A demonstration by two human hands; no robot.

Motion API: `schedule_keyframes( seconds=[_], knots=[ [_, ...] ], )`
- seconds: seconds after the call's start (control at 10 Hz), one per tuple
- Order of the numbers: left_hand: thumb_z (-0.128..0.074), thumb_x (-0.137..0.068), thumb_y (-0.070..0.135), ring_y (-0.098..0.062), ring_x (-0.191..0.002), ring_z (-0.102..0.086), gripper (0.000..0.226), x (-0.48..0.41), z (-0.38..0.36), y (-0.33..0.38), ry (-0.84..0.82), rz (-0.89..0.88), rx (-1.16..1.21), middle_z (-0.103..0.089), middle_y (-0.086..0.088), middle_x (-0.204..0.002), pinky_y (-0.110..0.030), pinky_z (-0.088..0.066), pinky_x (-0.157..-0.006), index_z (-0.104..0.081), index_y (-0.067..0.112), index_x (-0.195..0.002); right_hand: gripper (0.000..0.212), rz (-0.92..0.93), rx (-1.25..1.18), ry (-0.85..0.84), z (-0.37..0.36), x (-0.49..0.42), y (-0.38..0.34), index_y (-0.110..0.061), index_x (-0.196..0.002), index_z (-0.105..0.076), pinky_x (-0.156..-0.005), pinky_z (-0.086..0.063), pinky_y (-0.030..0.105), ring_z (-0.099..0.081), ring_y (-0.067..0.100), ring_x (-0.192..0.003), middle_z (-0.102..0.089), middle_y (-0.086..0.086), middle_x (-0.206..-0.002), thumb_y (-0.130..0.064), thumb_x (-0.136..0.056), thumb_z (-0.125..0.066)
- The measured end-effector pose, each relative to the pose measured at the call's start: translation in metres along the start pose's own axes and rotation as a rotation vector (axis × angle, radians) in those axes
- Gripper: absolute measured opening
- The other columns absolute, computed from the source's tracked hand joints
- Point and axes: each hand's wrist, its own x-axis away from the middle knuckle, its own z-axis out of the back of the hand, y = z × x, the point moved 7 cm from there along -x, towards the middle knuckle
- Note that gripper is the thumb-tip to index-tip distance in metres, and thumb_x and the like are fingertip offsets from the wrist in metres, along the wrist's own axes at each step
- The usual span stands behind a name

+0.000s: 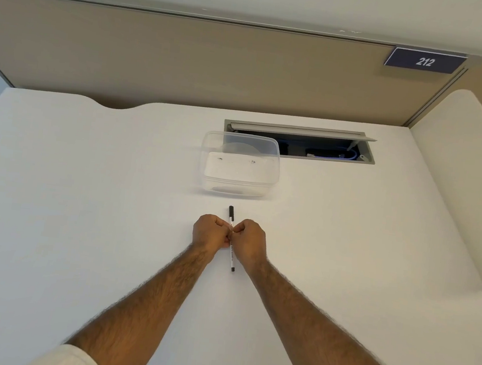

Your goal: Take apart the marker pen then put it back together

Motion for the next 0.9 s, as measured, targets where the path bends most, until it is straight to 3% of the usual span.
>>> schedule_keyframes(
  seconds=[0.4,0.5,0.7,0.8,0.9],
  knots=[
    [-0.060,-0.079,-0.010,-0.033,-0.073,-0.076,0.024,0.000,0.000,0.010,0.022,-0.064,-0.146,-0.076,-0.015,-0.077,-0.044,-0.065,-0.067,-0.071,0.006,-0.065,0.011,-0.022,-0.021,-0.019,0.000,-0.005,0.002,-0.008,-0.088,-0.064,-0.064,-0.053,0.034,-0.060,0.015,-0.072,-0.070,0.002,-0.088,-0.009,-0.078,-0.060],
    [-0.061,-0.080,-0.009,-0.031,-0.071,-0.075,0.019,0.002,0.001,0.011,0.026,-0.070,-0.153,-0.076,-0.016,-0.077,-0.042,-0.065,-0.066,-0.073,0.001,-0.070,0.012,-0.016,-0.021,-0.024,0.001,-0.006,0.001,-0.008,-0.090,-0.065,-0.067,-0.054,0.034,-0.063,0.018,-0.077,-0.070,0.003,-0.090,-0.008,-0.080,-0.058],
    [-0.060,-0.087,-0.004,-0.021,-0.058,-0.067,0.015,0.004,0.004,0.006,0.041,-0.064,-0.105,-0.073,-0.006,-0.076,-0.045,-0.065,-0.068,-0.072,-0.004,-0.076,0.022,-0.004,-0.029,-0.030,0.006,-0.006,0.005,-0.008,-0.100,-0.067,-0.061,-0.046,0.021,-0.058,0.013,-0.080,-0.064,-0.002,-0.095,-0.003,-0.087,-0.050],
    [-0.062,-0.088,0.001,-0.023,-0.063,-0.068,0.017,0.007,0.005,0.004,0.049,-0.081,-0.117,-0.073,-0.005,-0.076,-0.046,-0.064,-0.071,-0.071,0.000,-0.074,0.022,0.005,-0.039,-0.028,0.009,-0.004,0.007,-0.009,-0.101,-0.067,-0.067,-0.046,0.023,-0.058,0.013,-0.085,-0.065,-0.003,-0.098,-0.004,-0.088,-0.049],
    [-0.057,-0.096,0.023,-0.023,-0.082,-0.066,0.021,0.019,0.010,0.003,0.128,-0.134,-0.284,-0.070,-0.001,-0.088,-0.038,-0.057,-0.071,-0.067,0.009,-0.084,0.019,-0.019,-0.010,0.018,0.016,0.002,0.012,-0.012,-0.091,-0.064,-0.072,-0.049,0.026,-0.059,0.016,-0.085,-0.065,-0.004,-0.092,-0.006,-0.088,-0.046]
  ],
)
